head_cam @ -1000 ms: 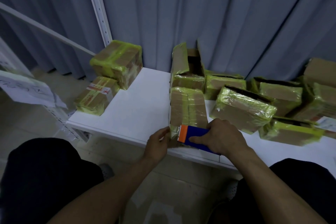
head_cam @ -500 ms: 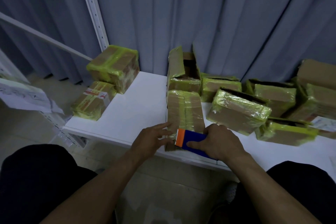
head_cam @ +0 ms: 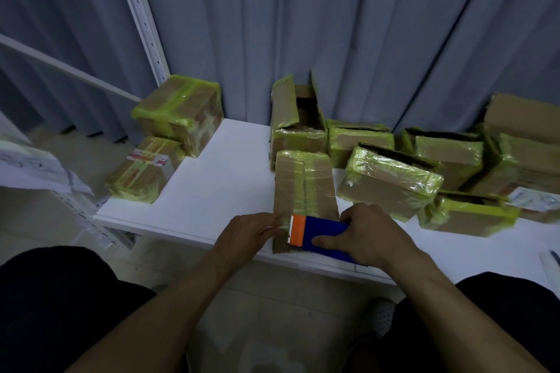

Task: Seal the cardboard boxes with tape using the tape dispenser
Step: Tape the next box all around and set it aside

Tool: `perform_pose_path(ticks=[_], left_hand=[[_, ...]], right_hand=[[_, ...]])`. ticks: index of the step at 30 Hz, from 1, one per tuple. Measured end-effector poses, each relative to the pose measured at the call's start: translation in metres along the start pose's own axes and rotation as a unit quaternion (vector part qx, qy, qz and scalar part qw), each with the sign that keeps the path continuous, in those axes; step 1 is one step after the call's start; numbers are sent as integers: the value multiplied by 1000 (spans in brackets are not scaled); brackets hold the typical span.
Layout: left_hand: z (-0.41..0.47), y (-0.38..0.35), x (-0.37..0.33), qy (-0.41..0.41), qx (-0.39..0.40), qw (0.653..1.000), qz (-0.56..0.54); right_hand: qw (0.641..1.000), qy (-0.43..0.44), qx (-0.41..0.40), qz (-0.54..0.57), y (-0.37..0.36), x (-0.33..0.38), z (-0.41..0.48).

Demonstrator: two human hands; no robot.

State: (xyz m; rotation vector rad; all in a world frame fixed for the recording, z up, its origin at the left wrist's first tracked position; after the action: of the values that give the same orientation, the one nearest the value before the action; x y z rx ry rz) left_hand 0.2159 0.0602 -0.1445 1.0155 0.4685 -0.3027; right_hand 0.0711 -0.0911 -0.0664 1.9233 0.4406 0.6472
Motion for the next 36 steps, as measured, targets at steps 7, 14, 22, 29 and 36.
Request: perform_pose_path(ticks=[7, 14, 22, 29, 36], left_hand=[[1, 21, 3, 5, -26, 998, 62], [-5, 19, -4, -9, 64, 983, 169], [9, 16, -24, -39, 61, 980, 183], [17, -8, -27, -38, 90, 986, 136], [14, 3, -31, -15, 91, 982, 168]], right_hand=[[997, -26, -54, -45, 23, -20, 1], [998, -23, -41, -41, 2, -14, 11], [998, -29, -15, -47, -7, -13, 22], [999, -29, -24, -37, -10, -12, 16], [999, -15, -19, -33, -11, -6, 9]])
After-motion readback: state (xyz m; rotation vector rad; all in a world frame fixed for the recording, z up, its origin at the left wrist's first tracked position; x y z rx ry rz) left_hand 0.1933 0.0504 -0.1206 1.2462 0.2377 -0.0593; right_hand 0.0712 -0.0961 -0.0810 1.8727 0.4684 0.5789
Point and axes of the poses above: each hand's wrist, its own z-axis towards the middle knuckle, its own y-axis out of the back of the hand, x = y × z, the point moved 10 cm from there along z, towards the middle knuckle, and after that the axes turned 14 degrees about -y, right-handed, at the moved point
